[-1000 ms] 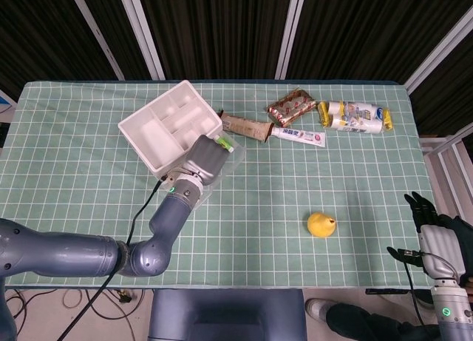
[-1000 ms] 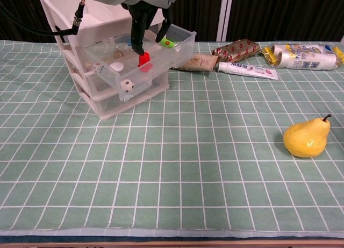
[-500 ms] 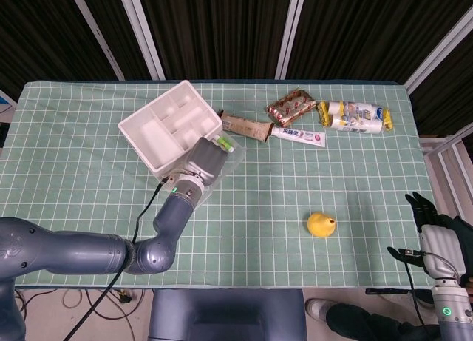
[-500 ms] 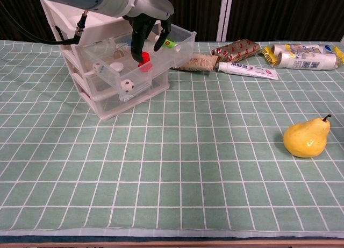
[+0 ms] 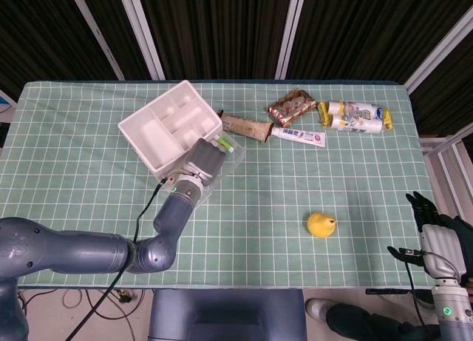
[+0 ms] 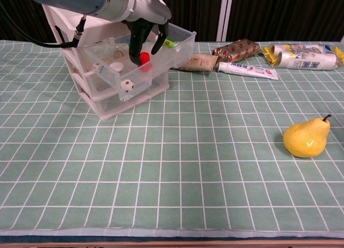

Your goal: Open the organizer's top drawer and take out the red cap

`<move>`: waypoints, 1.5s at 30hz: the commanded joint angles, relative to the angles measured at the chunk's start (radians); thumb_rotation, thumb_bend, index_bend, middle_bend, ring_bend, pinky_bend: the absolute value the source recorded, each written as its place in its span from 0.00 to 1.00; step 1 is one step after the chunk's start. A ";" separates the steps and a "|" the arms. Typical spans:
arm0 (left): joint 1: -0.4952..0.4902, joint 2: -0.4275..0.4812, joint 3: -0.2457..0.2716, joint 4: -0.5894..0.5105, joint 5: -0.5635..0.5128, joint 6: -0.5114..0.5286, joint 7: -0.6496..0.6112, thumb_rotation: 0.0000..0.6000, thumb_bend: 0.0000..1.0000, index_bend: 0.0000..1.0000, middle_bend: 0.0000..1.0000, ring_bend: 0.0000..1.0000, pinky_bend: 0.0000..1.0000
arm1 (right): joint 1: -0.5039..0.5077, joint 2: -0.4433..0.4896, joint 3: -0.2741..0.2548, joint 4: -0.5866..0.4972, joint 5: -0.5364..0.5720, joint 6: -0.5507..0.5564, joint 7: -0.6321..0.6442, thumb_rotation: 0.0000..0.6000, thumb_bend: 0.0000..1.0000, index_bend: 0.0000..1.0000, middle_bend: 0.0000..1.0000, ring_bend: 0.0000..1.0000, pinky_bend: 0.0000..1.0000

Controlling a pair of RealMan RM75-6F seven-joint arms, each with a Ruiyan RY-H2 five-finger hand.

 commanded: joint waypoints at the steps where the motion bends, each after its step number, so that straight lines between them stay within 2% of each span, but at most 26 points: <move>1: -0.002 0.001 0.003 0.000 -0.003 -0.002 0.001 1.00 0.23 0.43 1.00 1.00 1.00 | 0.000 0.000 0.001 0.000 0.001 0.000 0.001 1.00 0.08 0.00 0.00 0.00 0.23; 10: -0.003 0.000 0.009 0.002 -0.012 -0.007 -0.007 1.00 0.30 0.49 1.00 1.00 1.00 | 0.000 -0.001 0.002 0.000 0.002 0.000 0.003 1.00 0.09 0.00 0.00 0.00 0.23; 19: -0.002 0.007 0.012 -0.004 -0.001 -0.005 -0.020 1.00 0.32 0.52 1.00 1.00 1.00 | -0.001 -0.001 0.002 0.002 -0.001 0.003 0.009 1.00 0.09 0.00 0.00 0.00 0.23; 29: -0.004 0.065 -0.037 -0.046 0.037 0.014 -0.066 1.00 0.32 0.53 1.00 1.00 1.00 | -0.001 -0.003 0.002 0.003 -0.004 0.007 0.008 1.00 0.09 0.00 0.00 0.00 0.23; 36: 0.003 0.155 -0.082 -0.144 0.080 0.047 -0.109 1.00 0.32 0.53 1.00 1.00 1.00 | -0.002 -0.004 0.003 0.005 -0.005 0.010 0.005 1.00 0.09 0.00 0.00 0.00 0.23; 39: 0.026 0.224 -0.104 -0.229 0.128 0.064 -0.150 1.00 0.32 0.53 1.00 1.00 1.00 | -0.002 -0.004 0.002 0.007 -0.007 0.011 0.002 1.00 0.09 0.00 0.00 0.00 0.23; 45: 0.106 0.363 -0.114 -0.398 0.246 0.106 -0.236 1.00 0.32 0.53 1.00 1.00 1.00 | -0.002 -0.009 0.002 0.015 -0.015 0.020 -0.012 1.00 0.09 0.00 0.00 0.00 0.23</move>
